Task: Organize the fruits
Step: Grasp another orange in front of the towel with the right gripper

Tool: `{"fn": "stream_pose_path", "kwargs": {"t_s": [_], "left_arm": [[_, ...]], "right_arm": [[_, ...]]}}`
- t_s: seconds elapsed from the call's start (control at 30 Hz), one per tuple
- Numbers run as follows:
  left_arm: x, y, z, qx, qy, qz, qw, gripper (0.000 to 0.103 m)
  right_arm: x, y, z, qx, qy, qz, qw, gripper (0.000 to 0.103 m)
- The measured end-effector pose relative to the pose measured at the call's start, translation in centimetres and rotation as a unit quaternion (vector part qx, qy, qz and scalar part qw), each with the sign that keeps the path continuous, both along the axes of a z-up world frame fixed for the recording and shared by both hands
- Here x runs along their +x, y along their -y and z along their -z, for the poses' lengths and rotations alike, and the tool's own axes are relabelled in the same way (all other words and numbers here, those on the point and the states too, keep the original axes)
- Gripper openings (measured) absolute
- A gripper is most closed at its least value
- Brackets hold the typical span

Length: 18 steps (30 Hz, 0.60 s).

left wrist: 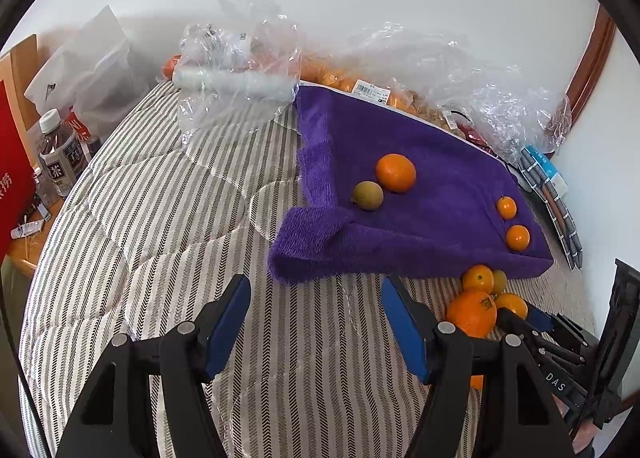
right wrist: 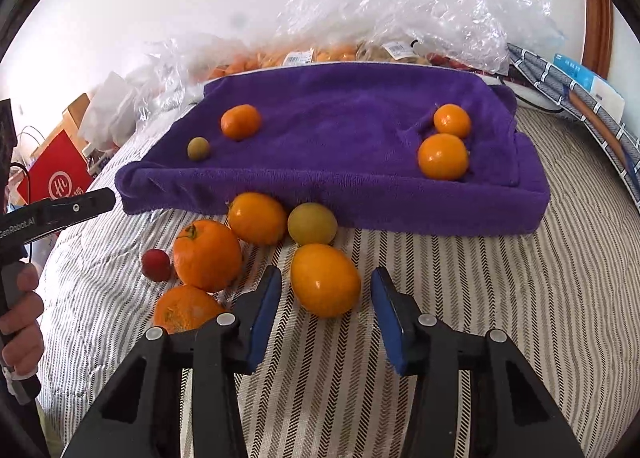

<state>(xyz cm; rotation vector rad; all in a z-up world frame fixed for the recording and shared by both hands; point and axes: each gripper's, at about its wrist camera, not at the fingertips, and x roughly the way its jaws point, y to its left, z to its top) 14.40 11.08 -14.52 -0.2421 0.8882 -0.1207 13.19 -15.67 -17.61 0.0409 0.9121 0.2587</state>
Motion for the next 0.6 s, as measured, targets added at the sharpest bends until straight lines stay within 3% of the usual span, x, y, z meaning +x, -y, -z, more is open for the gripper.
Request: {"fn": "stream_pose_path", "kwargs": {"t_s": [0.13,0.37,0.6], "left_arm": [[-0.1,-0.1,0.3,-0.008,-0.006,-0.001,1.0,0.066],[-0.6,0.7,0.4,-0.002,-0.006,0.014,0.9999,0.066],[-1.1,1.7,0.5,-0.022,-0.008,0.039,0.999,0.066]], "right_arm": [[0.3,-0.2,0.1,-0.008,0.001,0.001,1.0,0.035],[-0.6,0.3,-0.6,-0.007,0.015,0.007,1.0,0.035],[-2.0,1.7,-2.0,-0.017,0.031,0.018,0.999,0.035]]}}
